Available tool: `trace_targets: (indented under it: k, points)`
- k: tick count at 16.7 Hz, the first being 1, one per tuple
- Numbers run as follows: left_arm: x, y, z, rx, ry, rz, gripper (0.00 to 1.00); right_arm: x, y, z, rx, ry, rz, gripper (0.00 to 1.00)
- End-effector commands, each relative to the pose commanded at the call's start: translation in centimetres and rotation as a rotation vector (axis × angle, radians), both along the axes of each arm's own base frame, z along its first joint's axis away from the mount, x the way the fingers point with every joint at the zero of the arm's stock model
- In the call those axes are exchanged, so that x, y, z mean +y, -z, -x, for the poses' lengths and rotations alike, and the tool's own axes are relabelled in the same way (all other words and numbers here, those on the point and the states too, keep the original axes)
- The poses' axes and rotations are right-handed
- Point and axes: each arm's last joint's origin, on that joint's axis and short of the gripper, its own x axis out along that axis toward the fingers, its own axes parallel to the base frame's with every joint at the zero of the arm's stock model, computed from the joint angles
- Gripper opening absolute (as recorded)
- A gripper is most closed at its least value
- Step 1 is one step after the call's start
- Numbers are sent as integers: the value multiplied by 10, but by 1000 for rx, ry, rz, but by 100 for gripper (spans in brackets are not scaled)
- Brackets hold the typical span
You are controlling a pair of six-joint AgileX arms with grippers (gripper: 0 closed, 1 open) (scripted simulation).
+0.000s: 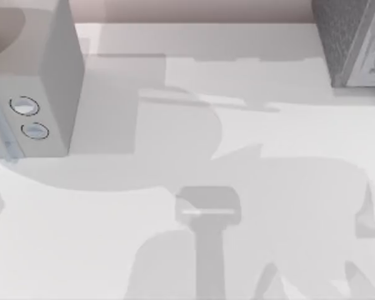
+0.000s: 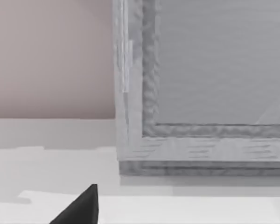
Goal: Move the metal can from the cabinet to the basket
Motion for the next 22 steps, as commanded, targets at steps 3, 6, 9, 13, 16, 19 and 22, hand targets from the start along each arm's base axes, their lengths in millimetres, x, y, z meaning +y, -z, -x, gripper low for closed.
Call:
trace_targets:
  k: [3,6,9,13,16,19,22]
  points:
    - [31,23,-23,-29,29,47,0,0,0,0,0,0,0,100]
    - [46,37,-34,-44,41,72,0,0,0,0,0,0,0,100]
    - [47,38,-34,-46,42,74,0,0,0,0,0,0,0,100]
    - [49,45,-40,-29,45,84,0,0,0,0,0,0,0,100]
    - [47,48,-45,-8,43,94,0,0,0,0,0,0,0,100]
    - [42,53,-54,6,41,95,0,0,0,0,0,0,0,100]
    - [34,57,-64,-20,41,70,0,0,0,0,0,0,0,100]
